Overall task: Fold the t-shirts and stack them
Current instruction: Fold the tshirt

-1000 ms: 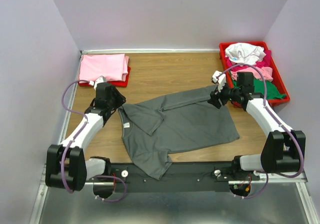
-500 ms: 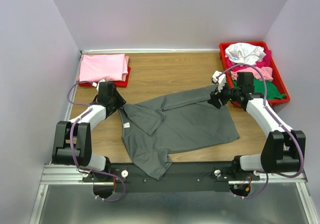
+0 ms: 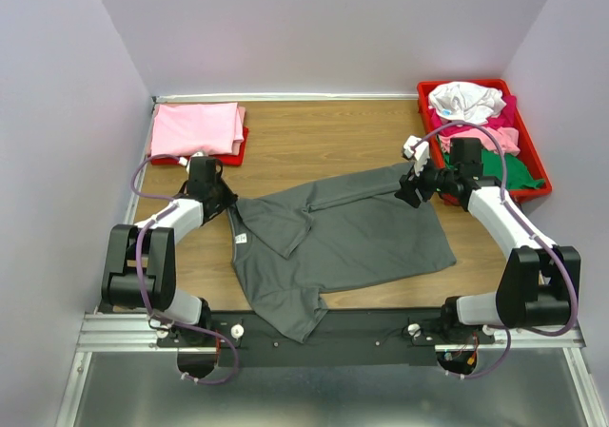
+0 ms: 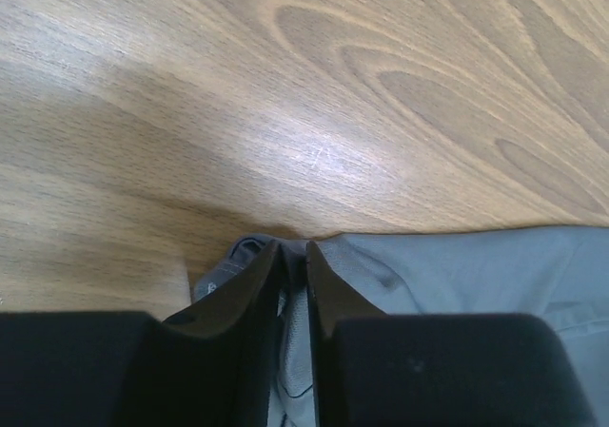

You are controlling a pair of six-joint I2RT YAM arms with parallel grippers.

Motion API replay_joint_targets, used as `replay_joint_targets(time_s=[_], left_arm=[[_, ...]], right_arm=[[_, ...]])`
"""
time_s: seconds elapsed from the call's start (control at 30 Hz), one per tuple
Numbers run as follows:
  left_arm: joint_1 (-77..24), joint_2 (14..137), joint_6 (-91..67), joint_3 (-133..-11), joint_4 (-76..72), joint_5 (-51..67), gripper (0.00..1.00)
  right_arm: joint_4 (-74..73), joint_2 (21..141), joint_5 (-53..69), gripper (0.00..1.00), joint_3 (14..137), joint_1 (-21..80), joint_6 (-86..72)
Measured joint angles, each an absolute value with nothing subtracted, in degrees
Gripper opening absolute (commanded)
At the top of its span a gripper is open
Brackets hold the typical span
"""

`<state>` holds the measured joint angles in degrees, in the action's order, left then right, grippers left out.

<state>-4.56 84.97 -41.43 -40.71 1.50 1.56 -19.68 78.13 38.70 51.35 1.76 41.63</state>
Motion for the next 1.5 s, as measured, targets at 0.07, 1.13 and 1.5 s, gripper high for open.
replay_joint_targets(time_s=[0.07, 1.13, 1.5], left_arm=[[-4.56, 84.97, -41.43, -40.71, 1.5, 1.56, 0.18], [2.31, 71.22, -40.05, -38.11, 6.09, 1.1, 0.9], [-4.73, 52.82, -32.77, -41.34, 0.82, 22.04, 0.77]], right_arm=[[-19.73, 78.13, 38.7, 0.71, 51.35, 1.76, 41.63], [-21.41, 77.95, 38.68, 0.71, 51.35, 1.76, 44.38], [-57.14, 76.99, 49.1, 0.9, 59.48, 1.76, 78.24]])
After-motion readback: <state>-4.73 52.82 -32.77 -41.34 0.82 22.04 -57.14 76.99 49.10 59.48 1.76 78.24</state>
